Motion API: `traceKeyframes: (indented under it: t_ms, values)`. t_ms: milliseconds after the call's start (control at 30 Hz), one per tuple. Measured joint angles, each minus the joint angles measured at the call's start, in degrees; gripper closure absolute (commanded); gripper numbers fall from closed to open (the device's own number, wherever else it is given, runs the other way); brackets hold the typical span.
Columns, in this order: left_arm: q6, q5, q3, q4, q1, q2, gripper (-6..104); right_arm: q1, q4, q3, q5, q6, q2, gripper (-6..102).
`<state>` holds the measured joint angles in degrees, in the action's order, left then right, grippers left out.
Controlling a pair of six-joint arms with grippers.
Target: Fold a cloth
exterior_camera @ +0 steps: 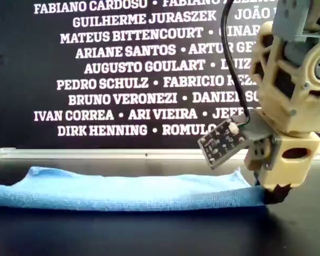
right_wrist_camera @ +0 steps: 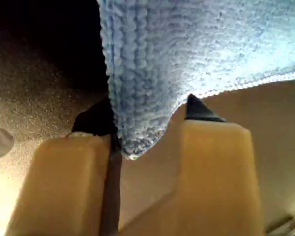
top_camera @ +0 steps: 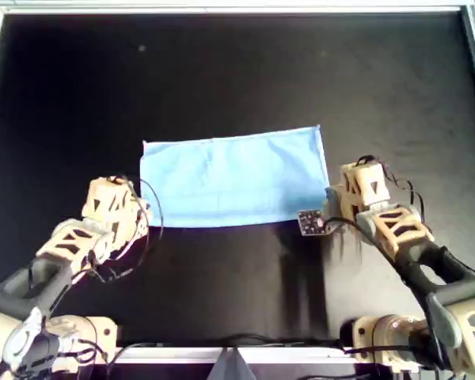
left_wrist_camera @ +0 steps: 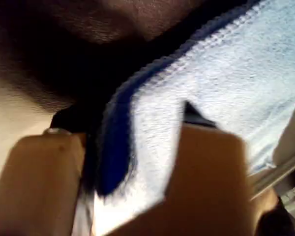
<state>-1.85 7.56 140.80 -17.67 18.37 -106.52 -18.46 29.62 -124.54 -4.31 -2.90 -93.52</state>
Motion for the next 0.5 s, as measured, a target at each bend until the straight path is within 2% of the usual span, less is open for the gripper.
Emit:
traceKeyframes:
  t_ms: [233,500]
  values:
    - [0.0,-0.97,6.06,-2.46,0.0,-12.57,21,0.18,0.0,-2.9,-0.09,0.0,-6.94,35]
    - [0.0,-1.32,17.4,-6.59,0.0,-38.76,21,1.14,0.0,-12.57,-0.44,0.0,-23.12,35]
